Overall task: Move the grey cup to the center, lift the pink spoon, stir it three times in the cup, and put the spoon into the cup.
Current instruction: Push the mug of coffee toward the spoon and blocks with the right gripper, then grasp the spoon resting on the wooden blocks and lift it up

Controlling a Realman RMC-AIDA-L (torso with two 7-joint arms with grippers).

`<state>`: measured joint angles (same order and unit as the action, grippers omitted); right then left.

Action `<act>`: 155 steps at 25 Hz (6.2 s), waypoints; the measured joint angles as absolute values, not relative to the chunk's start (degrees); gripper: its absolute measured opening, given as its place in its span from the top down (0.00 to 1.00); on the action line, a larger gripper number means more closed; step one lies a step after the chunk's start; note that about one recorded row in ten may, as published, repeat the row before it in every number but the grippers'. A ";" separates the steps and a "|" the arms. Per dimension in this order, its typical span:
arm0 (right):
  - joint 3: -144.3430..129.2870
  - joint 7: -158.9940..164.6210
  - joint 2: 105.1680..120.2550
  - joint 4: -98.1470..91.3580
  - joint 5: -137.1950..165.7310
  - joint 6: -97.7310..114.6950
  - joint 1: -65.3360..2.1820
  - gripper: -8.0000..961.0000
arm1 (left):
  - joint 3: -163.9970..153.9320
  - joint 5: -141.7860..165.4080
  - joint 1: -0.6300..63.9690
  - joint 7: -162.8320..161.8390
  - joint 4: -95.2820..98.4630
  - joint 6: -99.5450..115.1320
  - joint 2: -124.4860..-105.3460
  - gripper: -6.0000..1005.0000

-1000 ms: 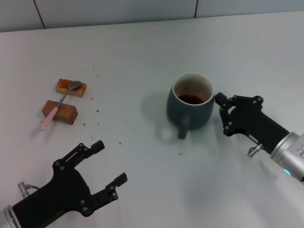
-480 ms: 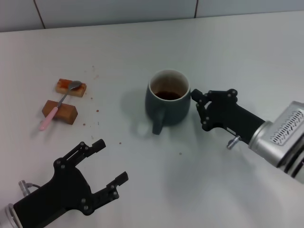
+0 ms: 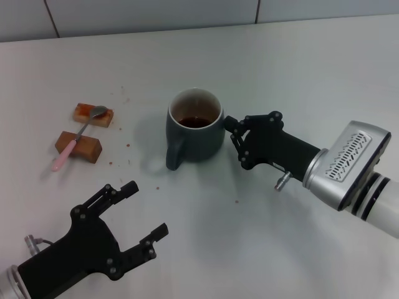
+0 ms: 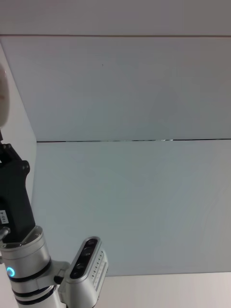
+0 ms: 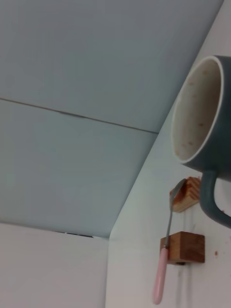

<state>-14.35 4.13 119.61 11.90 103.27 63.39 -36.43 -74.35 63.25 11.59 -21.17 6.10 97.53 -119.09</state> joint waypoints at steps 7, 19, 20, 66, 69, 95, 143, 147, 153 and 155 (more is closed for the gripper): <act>-13.69 4.32 119.46 11.90 103.27 67.16 -34.72 0.87 | -74.00 63.01 11.88 -21.17 6.29 97.07 -119.09 0.24; -15.30 8.36 119.01 8.84 104.39 91.48 -19.69 0.84 | -71.42 59.79 12.44 -21.22 5.86 96.09 -119.10 0.24; -15.81 8.61 119.00 8.69 104.87 92.19 -19.08 0.83 | -71.27 58.12 12.48 -21.37 5.55 95.93 -119.12 0.24; -17.13 8.52 119.09 5.35 106.27 91.47 -17.66 0.13 | -55.90 49.36 13.75 -69.78 -3.78 82.71 -118.95 0.27; -17.14 8.52 119.09 5.36 106.27 91.47 -17.70 0.13 | -55.98 49.39 13.89 -69.92 -3.78 82.70 -118.99 0.27; -18.03 8.72 119.18 5.63 106.26 91.50 -17.93 0.13 | -56.41 50.12 16.21 -70.75 -5.74 80.35 -119.09 0.28; -18.02 8.88 119.18 5.45 106.34 91.40 -18.15 0.13 | -55.85 49.80 19.54 -74.26 -6.15 75.57 -119.18 0.46; -18.01 8.88 119.18 5.45 106.34 91.40 -18.28 0.13 | -55.72 49.71 19.53 -74.37 -6.15 75.19 -119.18 0.50; -18.01 8.88 119.18 5.51 106.34 91.40 -18.39 0.13 | -55.71 49.75 19.51 -74.83 -6.15 74.90 -119.18 0.60; -18.01 8.89 119.18 5.53 106.34 91.38 -18.40 0.13 | -55.61 49.74 19.51 -75.04 -6.15 74.37 -119.18 0.64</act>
<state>-18.01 8.89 119.18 5.53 106.34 91.38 -18.40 -55.61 49.74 19.51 -75.04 -6.15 74.37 -119.18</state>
